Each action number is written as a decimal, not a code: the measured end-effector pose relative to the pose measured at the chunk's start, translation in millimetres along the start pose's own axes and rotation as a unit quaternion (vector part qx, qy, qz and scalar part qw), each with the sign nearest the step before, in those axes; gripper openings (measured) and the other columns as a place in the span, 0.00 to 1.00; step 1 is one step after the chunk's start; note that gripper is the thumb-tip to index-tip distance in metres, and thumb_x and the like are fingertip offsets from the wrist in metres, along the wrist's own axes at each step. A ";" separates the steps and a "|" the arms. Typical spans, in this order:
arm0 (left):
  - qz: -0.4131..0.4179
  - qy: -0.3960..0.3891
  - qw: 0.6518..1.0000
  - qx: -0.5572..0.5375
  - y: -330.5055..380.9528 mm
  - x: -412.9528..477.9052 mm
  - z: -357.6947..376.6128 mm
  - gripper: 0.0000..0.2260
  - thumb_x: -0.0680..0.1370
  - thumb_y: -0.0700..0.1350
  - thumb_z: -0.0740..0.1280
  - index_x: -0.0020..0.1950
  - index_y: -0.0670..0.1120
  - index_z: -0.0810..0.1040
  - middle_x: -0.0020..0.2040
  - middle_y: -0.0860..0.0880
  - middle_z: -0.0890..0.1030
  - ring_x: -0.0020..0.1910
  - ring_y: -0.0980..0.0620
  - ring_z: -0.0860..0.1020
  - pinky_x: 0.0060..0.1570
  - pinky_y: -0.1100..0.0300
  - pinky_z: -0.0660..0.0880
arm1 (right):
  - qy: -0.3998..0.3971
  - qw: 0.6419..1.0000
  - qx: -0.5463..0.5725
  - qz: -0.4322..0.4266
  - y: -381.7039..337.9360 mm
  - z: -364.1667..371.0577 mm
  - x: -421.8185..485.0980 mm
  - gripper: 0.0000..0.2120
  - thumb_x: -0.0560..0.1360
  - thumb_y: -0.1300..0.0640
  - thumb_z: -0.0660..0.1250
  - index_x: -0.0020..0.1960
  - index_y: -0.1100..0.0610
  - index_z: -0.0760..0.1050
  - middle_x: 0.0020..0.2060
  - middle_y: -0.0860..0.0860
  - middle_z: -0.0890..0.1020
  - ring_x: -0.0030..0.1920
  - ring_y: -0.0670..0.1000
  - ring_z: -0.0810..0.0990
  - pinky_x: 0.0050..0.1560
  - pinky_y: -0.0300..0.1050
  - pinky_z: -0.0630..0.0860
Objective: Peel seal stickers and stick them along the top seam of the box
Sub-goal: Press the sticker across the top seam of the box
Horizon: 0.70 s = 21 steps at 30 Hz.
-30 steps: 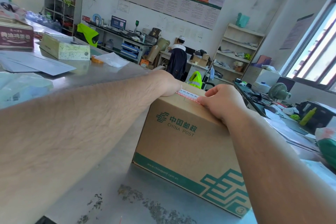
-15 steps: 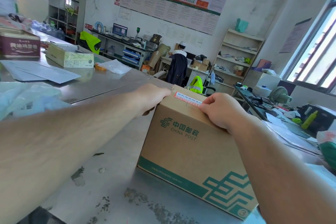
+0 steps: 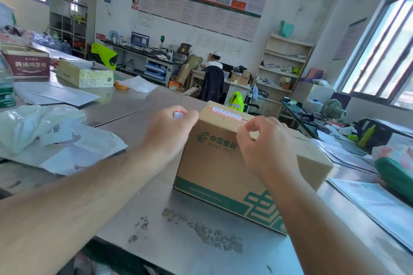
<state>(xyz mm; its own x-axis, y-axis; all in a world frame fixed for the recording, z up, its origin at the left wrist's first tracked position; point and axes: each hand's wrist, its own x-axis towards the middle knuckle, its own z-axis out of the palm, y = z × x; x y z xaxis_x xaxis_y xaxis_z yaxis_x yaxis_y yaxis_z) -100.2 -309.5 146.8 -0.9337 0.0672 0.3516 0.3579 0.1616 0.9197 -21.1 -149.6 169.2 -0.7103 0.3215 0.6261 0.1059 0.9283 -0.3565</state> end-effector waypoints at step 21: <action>0.034 -0.293 0.955 -0.008 -51.2 -116.4 168.5 0.18 0.77 0.52 0.67 0.32 0.45 0.66 0.22 0.54 0.62 0.26 0.53 0.61 0.30 0.59 0.59 | 0.054 0.947 0.010 0.317 159.8 -19.3 -114.1 0.16 0.79 0.50 0.60 0.34 0.55 0.72 0.30 0.51 0.76 0.37 0.55 0.75 0.34 0.47 0.65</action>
<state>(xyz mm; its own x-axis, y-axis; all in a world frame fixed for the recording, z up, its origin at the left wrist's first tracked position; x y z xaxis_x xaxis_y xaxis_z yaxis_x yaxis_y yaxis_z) -8.9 -159.7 29.3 -0.7433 0.6178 0.2567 0.4132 0.1223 0.9024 90.3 -34.3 54.2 -0.4342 0.8305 0.3489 0.4728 0.5398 -0.6965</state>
